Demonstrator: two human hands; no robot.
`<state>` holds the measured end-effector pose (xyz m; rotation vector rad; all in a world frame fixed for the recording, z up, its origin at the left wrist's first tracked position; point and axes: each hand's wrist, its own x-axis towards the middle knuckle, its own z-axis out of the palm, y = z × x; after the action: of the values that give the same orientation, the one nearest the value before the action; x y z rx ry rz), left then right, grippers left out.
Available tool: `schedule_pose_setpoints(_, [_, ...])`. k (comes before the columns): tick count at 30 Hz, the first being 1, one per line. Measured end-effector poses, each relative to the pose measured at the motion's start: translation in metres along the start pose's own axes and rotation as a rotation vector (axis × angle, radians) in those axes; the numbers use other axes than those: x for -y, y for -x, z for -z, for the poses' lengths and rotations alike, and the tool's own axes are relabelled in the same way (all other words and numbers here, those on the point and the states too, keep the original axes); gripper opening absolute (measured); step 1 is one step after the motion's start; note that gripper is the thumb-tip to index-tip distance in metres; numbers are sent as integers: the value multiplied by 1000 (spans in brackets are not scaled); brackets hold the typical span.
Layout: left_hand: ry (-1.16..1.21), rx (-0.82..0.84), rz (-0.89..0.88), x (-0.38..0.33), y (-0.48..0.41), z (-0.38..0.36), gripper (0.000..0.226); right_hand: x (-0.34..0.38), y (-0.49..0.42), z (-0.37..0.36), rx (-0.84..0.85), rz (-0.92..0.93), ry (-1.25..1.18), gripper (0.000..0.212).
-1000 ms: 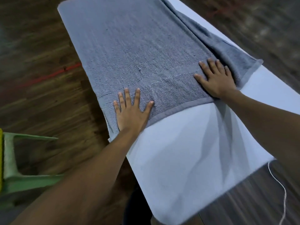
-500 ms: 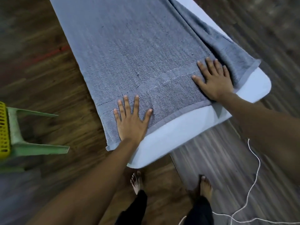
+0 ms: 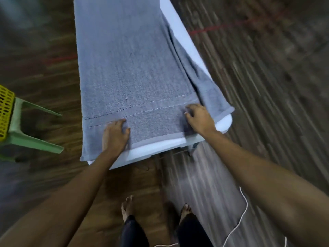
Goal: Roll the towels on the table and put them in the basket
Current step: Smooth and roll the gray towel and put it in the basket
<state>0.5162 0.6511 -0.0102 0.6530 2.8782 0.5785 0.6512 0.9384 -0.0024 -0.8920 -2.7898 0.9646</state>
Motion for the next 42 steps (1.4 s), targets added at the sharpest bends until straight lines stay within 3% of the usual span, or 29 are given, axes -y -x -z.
schedule_pose_setpoints(5, [235,138,-2,-110,20,7,37,-2,33,63,-12,-157,-193,25])
schedule_pose_setpoints(11, [279,129,-137,-222,6,-1,20,-29,33,124,-35,-175,-246,19])
schedule_pose_setpoints(20, [405,67,-106,-316,-84,-37,17,-62,-60,177,21,-159,-169,20])
schedule_pose_setpoints(26, [443,0,0,-350,-125,-60,15,-69,-131,187,181,-71,-110,19])
schedule_pose_setpoints(35, [529,-107,487,-344,-107,-102,17,-65,-219,145,636,291,180,23])
schedule_pose_setpoints(38, [570,-158,629,-355,-103,-123,37,-65,-252,129,765,510,271,25])
schedule_pose_setpoints(42, [603,-229,765,-382,-114,-146,17,-69,-294,113,899,913,369,26])
